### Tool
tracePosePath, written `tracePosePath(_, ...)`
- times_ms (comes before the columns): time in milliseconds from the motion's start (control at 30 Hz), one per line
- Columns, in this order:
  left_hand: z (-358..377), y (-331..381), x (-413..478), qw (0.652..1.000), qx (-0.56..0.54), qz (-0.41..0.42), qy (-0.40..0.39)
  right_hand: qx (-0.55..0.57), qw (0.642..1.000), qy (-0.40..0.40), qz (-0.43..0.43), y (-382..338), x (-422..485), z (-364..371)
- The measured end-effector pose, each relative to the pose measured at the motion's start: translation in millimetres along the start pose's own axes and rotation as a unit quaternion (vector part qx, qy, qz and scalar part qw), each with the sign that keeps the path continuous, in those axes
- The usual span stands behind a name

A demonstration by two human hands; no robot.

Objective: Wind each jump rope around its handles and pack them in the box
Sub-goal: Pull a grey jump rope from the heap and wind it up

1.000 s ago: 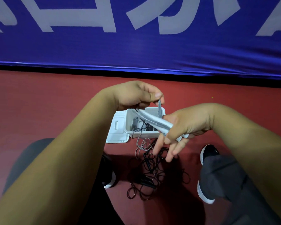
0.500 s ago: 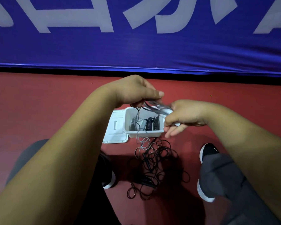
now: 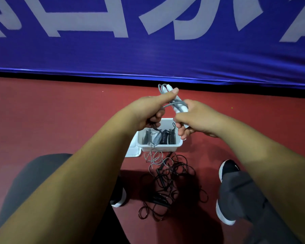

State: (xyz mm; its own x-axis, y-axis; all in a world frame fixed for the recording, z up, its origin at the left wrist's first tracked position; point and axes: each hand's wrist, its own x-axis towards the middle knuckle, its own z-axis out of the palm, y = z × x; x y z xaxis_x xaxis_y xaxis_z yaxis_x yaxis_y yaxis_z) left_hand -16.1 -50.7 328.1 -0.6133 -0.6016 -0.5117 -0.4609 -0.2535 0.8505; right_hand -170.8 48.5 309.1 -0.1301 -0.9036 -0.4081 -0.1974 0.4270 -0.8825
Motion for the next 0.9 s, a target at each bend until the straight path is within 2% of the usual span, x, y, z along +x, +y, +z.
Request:
tracePosePath(133, 4.0, -2.2, 7.1, 0.991, -0.12, 0.057, 0.002, -0.005, 1.0, -0.005, -0.019, -2.5, -1.5, 4.9)
tracePosePath(333, 10.4, 0.3, 19.1, 0.971, -0.212, 0.107, 0.038, 0.147, 0.989, 0.024, -0.025, -0.6, 3.6, 4.1)
tracePosePath(433, 12.2, -1.0, 23.0, 0.966, -0.231, 0.105, 0.055, 0.173, 0.984, 0.032, -0.035, 3.1, 5.8, 1.6)
tracePosePath(567, 17.3, -0.5, 23.2, 0.97, -0.217, 0.099, 0.052, 0.134, 0.99, 0.008, -0.04, 5.2, 0.4, -0.6)
tracePosePath(667, 15.8, 1.9, 22.1, 0.977, -0.184, 0.097, 0.045, 0.133, 0.99, 0.023, -0.035, 4.0, -2.5, -5.6)
tracePosePath(833, 9.8, 10.8, 17.1, 0.997, -0.024, 0.059, 0.049, 0.039, 0.995, 0.088, -0.036, 2.9, -4.0, -15.0)
tracePosePath(900, 8.9, 11.1, 16.0, 0.996, 0.034, 0.067, 0.046, 0.031, 0.994, 0.101, -0.027, 5.7, -1.3, -19.2)
